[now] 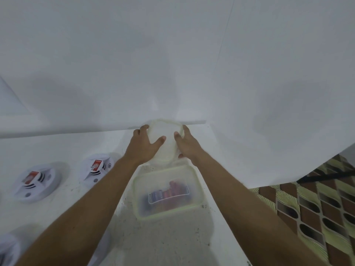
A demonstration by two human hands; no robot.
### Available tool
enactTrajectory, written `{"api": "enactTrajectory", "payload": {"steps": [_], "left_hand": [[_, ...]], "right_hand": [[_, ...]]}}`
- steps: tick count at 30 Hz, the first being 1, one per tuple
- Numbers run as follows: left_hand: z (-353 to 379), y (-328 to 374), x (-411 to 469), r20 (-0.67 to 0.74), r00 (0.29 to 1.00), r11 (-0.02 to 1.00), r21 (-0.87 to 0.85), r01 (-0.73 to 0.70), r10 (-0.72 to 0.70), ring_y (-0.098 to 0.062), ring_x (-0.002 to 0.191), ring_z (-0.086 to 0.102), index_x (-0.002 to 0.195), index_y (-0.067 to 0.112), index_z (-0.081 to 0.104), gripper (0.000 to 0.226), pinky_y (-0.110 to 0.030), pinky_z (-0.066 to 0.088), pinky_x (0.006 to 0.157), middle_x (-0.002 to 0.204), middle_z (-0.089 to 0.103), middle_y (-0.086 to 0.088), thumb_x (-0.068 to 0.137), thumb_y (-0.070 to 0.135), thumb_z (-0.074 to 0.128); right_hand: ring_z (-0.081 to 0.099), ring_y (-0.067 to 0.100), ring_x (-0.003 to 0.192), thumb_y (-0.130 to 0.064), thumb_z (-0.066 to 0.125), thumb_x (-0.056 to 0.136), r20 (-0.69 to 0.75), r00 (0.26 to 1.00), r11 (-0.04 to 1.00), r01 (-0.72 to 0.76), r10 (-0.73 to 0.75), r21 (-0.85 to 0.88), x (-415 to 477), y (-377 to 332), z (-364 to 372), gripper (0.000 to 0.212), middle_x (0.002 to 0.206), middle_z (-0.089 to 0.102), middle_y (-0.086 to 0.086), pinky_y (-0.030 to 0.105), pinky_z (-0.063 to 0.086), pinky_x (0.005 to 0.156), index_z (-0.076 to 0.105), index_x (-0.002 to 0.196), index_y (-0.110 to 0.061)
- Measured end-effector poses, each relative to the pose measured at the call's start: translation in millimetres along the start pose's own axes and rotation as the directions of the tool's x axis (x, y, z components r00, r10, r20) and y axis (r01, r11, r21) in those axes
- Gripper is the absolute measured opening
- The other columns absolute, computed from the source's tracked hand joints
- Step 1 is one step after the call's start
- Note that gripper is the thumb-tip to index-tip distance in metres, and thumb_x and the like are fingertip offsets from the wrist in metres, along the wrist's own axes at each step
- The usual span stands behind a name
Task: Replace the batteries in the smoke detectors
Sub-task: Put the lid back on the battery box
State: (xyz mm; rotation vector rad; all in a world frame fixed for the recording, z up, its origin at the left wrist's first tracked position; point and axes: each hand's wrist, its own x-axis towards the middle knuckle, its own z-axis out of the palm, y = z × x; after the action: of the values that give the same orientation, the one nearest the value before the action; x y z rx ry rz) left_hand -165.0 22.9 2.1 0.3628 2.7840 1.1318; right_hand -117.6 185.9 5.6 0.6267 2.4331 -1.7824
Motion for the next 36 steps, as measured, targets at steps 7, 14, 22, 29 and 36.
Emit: {"api": "enactTrajectory", "payload": {"steps": [7,14,22,29,36], "left_hand": [[-3.0,-2.7,-1.3,0.075,0.996,0.998,-0.017,-0.052,0.053,-0.025,0.141,0.034,0.155,0.018,0.014,0.096,-0.035,0.031,0.109,0.157,0.032,-0.003,0.084,0.064,0.059],[-3.4,-2.1,-1.7,0.088,0.996,0.998,-0.054,-0.015,0.02,-0.024,0.141,0.035,0.155,0.021,0.015,0.094,-0.034,0.031,0.109,0.157,0.032,-0.003,0.084,0.064,0.058],[-6.7,-2.0,-3.7,0.115,0.993,0.998,-0.062,0.016,-0.009,-0.026,0.14,0.036,0.155,0.022,0.015,0.092,-0.034,0.032,0.108,0.156,0.033,-0.003,0.085,0.065,0.056],[-8.8,3.7,-9.7,0.132,0.991,0.991,-0.121,0.051,-0.034,-0.025,0.141,0.034,0.156,0.016,0.01,0.091,-0.034,0.03,0.109,0.158,0.029,-0.005,0.09,0.06,0.053],[-10.2,5.2,-22.0,0.104,0.983,0.962,-0.212,0.174,-0.154,-0.032,0.123,0.051,0.148,0.015,0.02,0.064,-0.036,0.041,0.098,0.141,0.048,-0.014,0.098,0.047,0.046]], "right_hand": [[0.068,0.026,0.101,-0.048,0.045,0.102,0.023,1.0,1.0,0.009,-0.01,0.02,4.8,-0.5,1.9,0.061,0.129,0.06,0.009,0.043,0.063,0.078,0.018,0.156,-0.036],[0.068,0.03,0.106,-0.051,0.053,0.098,0.048,0.998,0.993,-0.041,0.036,0.111,7.1,-0.3,1.1,0.065,0.133,0.058,0.009,0.051,0.062,0.077,0.022,0.154,-0.039],[0.068,0.03,0.108,-0.048,0.051,0.1,0.097,0.993,0.979,-0.078,0.061,0.187,1.2,-4.2,1.5,0.063,0.137,0.057,0.007,0.051,0.061,0.082,0.019,0.154,-0.041],[0.067,0.026,0.098,-0.031,0.049,0.105,0.137,0.979,0.927,-0.191,0.154,0.324,-1.9,-10.7,-2.4,0.068,0.125,0.059,0.007,0.042,0.06,0.08,0.007,0.158,-0.027],[0.058,0.009,0.084,-0.033,0.059,0.1,0.06,0.987,0.974,-0.156,0.148,0.163,-20.5,-7.7,0.3,0.056,0.101,0.052,-0.003,0.034,0.058,0.08,0.027,0.138,-0.008]]}}
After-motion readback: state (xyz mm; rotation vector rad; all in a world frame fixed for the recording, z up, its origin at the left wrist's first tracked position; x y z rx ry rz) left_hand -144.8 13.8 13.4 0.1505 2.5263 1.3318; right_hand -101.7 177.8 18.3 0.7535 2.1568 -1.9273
